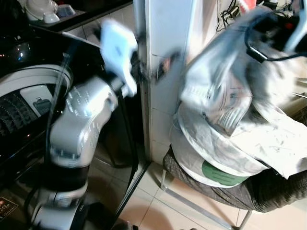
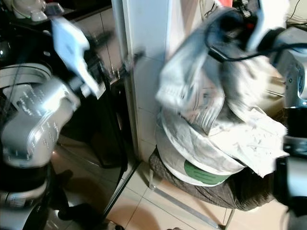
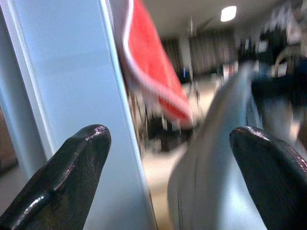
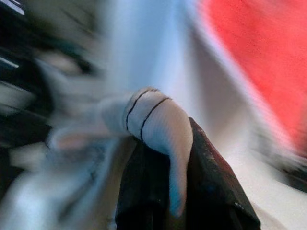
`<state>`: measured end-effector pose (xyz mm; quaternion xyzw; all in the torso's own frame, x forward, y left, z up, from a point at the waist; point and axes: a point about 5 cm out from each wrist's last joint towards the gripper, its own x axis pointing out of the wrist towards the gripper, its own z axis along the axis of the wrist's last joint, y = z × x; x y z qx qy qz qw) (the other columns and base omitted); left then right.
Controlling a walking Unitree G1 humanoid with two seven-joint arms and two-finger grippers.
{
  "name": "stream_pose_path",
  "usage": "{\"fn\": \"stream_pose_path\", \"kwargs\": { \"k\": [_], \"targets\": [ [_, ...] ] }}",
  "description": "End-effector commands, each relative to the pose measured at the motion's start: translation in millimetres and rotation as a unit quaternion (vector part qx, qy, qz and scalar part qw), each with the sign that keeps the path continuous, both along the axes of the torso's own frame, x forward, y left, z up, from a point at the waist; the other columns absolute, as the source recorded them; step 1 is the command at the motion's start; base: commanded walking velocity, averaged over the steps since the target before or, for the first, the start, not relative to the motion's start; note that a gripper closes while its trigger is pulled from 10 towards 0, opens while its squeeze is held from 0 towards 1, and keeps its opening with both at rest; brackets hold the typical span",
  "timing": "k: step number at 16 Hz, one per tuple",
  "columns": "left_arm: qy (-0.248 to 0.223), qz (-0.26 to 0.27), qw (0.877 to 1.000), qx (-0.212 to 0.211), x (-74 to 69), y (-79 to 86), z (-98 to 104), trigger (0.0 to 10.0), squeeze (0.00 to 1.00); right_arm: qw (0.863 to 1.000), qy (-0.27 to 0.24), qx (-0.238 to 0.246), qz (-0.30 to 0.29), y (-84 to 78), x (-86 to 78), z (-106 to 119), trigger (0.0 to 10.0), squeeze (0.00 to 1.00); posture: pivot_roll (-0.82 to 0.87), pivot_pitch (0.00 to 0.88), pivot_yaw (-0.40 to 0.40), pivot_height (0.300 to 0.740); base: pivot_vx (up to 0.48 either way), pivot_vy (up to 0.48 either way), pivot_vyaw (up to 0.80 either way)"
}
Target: Clothes washing
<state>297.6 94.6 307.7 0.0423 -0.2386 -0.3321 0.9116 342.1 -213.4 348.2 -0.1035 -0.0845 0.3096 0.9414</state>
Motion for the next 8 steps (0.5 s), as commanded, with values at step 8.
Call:
{"fn": "stream_pose_path", "kwargs": {
  "k": [8],
  "targets": [
    [0.051,-0.156,0.986,-0.004,-19.3,-37.9,-20.7,10.0,1.0,0.957,-0.036,0.122,0.262,57.6,-48.4,25.4,0.0,0.0,-0.04,0.0,0.015,0.74,0.0,0.0,0.0]
  ]
}}
